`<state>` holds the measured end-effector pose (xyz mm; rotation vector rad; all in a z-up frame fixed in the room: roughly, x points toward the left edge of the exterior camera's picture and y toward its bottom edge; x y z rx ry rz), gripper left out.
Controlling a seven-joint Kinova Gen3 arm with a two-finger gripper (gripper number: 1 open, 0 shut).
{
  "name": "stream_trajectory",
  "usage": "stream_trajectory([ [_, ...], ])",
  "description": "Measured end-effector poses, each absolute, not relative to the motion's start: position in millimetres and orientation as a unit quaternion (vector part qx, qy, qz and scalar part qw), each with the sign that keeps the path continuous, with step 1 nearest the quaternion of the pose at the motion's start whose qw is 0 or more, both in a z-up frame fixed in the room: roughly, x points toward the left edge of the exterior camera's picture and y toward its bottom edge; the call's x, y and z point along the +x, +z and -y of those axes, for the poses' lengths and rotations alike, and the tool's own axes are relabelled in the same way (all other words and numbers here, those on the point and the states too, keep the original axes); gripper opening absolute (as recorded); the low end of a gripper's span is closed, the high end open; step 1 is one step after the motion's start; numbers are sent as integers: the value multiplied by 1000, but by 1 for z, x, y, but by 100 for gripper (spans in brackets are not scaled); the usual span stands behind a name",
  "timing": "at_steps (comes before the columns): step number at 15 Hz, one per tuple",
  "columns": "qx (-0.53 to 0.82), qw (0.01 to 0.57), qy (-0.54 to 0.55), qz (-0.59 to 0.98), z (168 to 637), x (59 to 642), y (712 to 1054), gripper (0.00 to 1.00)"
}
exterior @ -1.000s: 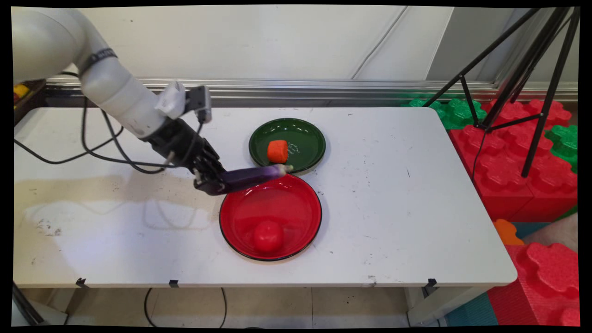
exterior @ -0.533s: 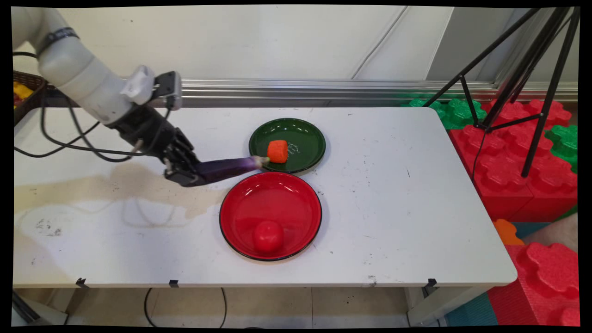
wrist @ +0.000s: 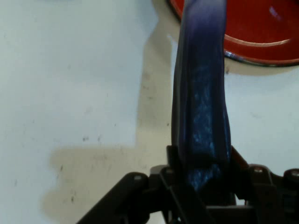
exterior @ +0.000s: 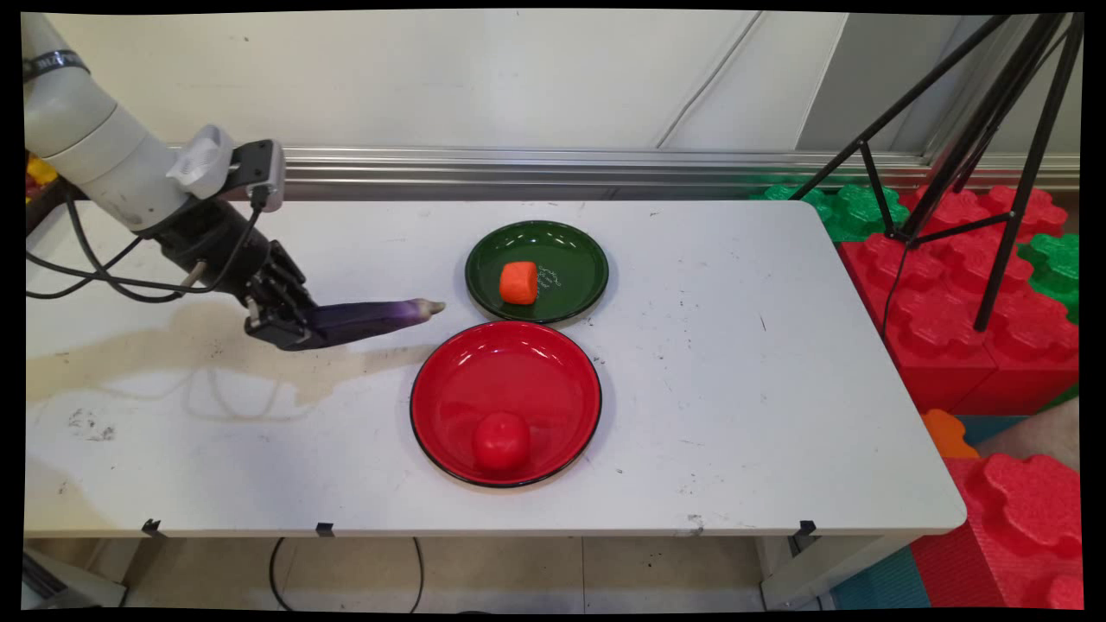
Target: Place the picked object on the table
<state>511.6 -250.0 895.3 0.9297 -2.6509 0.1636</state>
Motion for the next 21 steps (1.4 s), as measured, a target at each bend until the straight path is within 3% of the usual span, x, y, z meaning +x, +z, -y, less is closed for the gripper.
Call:
stream_trajectory([
  [16, 346, 138, 40, 927, 270, 546, 833, 0],
  [17, 346, 139, 40, 927, 271, 547, 831, 100],
  [21, 349, 146, 39, 925, 274, 548, 828, 100],
])
